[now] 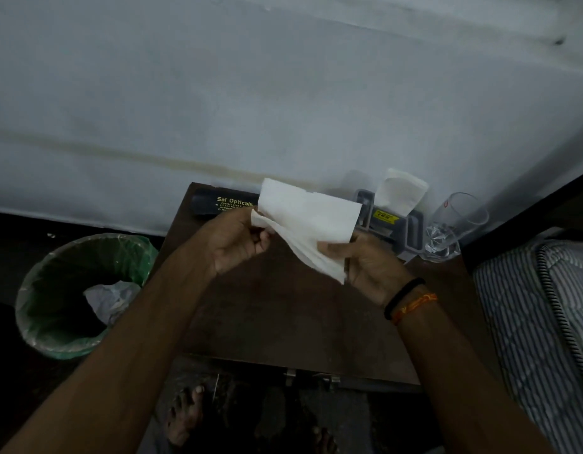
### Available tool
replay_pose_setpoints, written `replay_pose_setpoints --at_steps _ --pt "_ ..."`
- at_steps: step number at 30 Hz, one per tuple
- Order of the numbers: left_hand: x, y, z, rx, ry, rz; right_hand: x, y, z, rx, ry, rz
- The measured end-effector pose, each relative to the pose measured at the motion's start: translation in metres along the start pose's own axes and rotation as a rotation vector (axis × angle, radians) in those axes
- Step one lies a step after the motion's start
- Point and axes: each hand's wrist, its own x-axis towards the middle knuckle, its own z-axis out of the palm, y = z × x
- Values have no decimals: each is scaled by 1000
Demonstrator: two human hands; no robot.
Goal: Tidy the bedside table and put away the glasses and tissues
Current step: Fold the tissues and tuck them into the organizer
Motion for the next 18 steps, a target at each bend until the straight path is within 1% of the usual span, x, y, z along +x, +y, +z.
replay_pose_setpoints --at_steps 2,4,6,9,11,16,18 --pt "0 -1 1 -65 44 -21 0 -1 3 103 20 31" --pt "-2 -2 3 -134 75 -52 -2 -5 6 290 57 66" --pt "-3 -2 5 -201 75 -79 -3 -9 8 463 87 94" --pt "-4 0 7 -237 69 -87 -5 -13 10 615 112 125" --pt "-3 0 8 -253 86 -68 -6 -14 10 663 100 145" --pt "-3 1 10 -235 118 -29 -9 -16 4 695 55 110" --pt "-2 2 10 -234 118 -10 -8 -17 3 639 38 102"
